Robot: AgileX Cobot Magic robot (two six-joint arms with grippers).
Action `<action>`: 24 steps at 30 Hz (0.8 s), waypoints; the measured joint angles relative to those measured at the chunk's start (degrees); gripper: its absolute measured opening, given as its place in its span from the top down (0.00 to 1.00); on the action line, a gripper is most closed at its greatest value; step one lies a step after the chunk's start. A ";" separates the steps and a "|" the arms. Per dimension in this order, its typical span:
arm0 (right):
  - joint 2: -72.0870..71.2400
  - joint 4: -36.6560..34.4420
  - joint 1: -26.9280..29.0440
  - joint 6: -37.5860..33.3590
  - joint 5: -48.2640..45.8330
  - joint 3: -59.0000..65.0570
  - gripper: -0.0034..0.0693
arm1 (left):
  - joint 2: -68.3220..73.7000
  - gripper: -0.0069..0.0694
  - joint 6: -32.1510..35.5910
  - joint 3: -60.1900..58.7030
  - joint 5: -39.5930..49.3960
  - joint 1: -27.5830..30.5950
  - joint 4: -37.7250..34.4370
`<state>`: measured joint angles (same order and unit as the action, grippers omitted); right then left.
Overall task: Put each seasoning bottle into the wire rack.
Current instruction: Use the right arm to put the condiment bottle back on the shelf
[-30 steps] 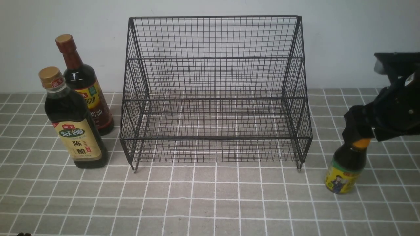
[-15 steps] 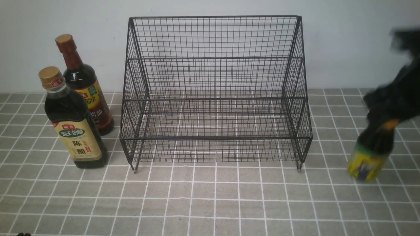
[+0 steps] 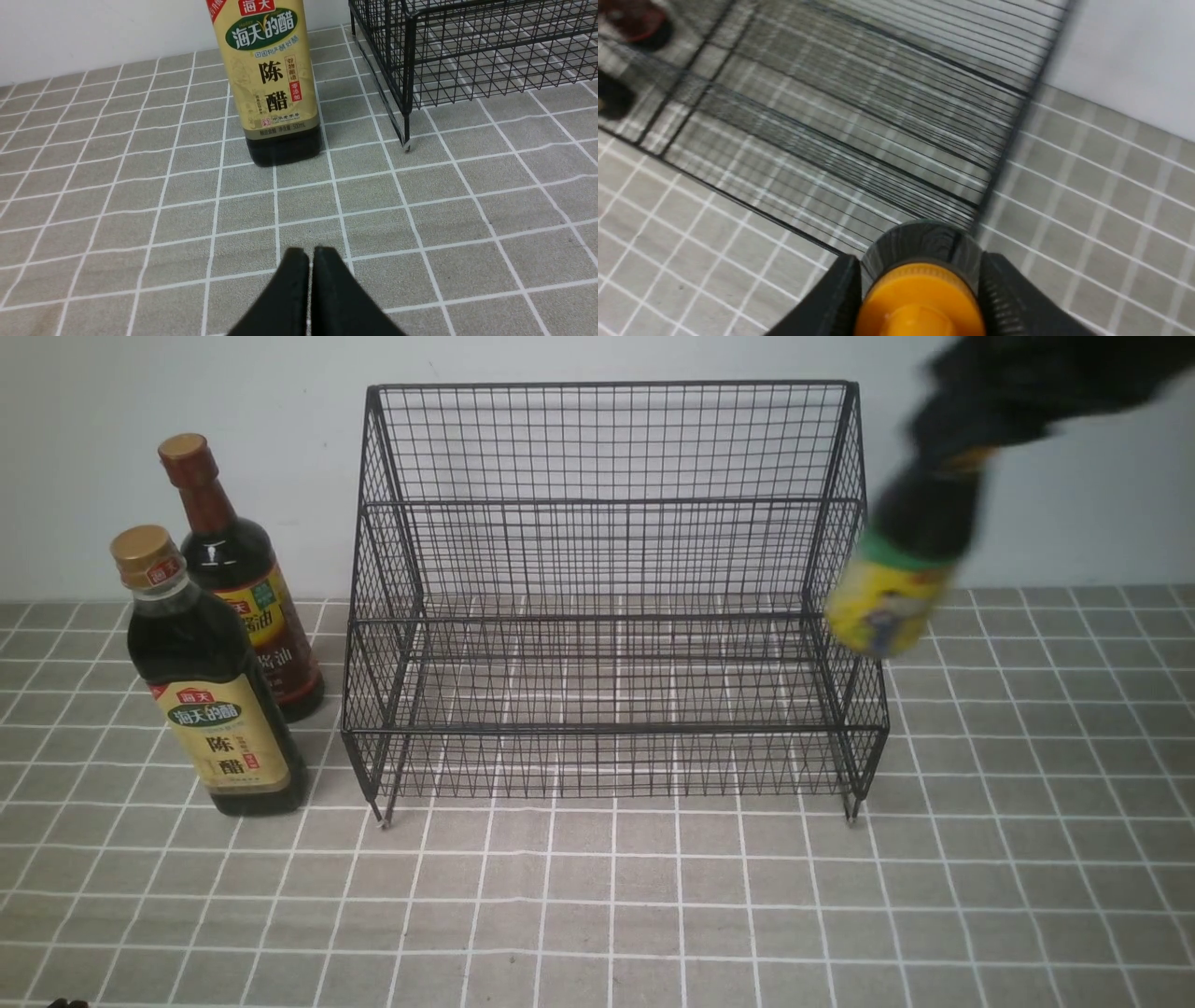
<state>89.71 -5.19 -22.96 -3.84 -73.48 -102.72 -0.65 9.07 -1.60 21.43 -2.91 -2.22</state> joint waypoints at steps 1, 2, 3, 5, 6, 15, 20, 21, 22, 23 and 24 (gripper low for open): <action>2.71 0.42 -1.27 0.00 0.00 -1.19 0.54 | 0.00 0.92 0.00 0.00 0.00 0.00 0.00; 4.31 0.63 -1.96 0.00 0.06 -1.80 0.54 | 0.00 0.92 0.00 0.00 0.00 0.00 0.00; 5.83 0.77 -2.47 0.00 0.11 -2.29 0.54 | 0.00 0.92 0.00 0.00 0.00 0.00 0.00; 8.05 0.84 -2.97 0.00 0.33 -2.90 0.54 | 0.00 0.92 0.00 0.00 0.00 0.00 0.00; 9.50 0.84 -3.09 0.04 0.56 -3.13 0.54 | 0.00 0.92 0.00 0.00 0.00 0.00 0.00; 17.53 1.53 -3.27 1.49 0.89 -3.32 0.54 | 0.00 0.92 0.00 0.00 0.00 0.00 0.00; 21.27 1.64 -3.33 2.35 0.89 -3.32 0.54 | 0.00 0.92 0.00 0.00 0.00 0.00 0.00; 21.58 1.64 -3.33 2.73 1.11 -3.40 0.54 | 0.00 0.92 0.00 0.00 0.00 0.00 0.00; 21.58 1.64 -3.33 2.97 1.17 -3.57 0.54 | 0.00 0.92 0.00 0.00 0.00 0.00 0.00; 21.58 1.59 -3.33 2.98 1.17 -3.63 0.54 | 0.00 0.92 0.00 0.00 0.00 0.00 0.00; 21.58 1.59 -3.33 2.98 1.17 -3.69 0.53 | 0.00 0.92 0.00 0.00 0.00 0.00 0.00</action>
<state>111.29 -3.60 -26.30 -0.87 -72.32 -106.42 -0.65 9.07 -1.60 21.43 -2.91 -2.22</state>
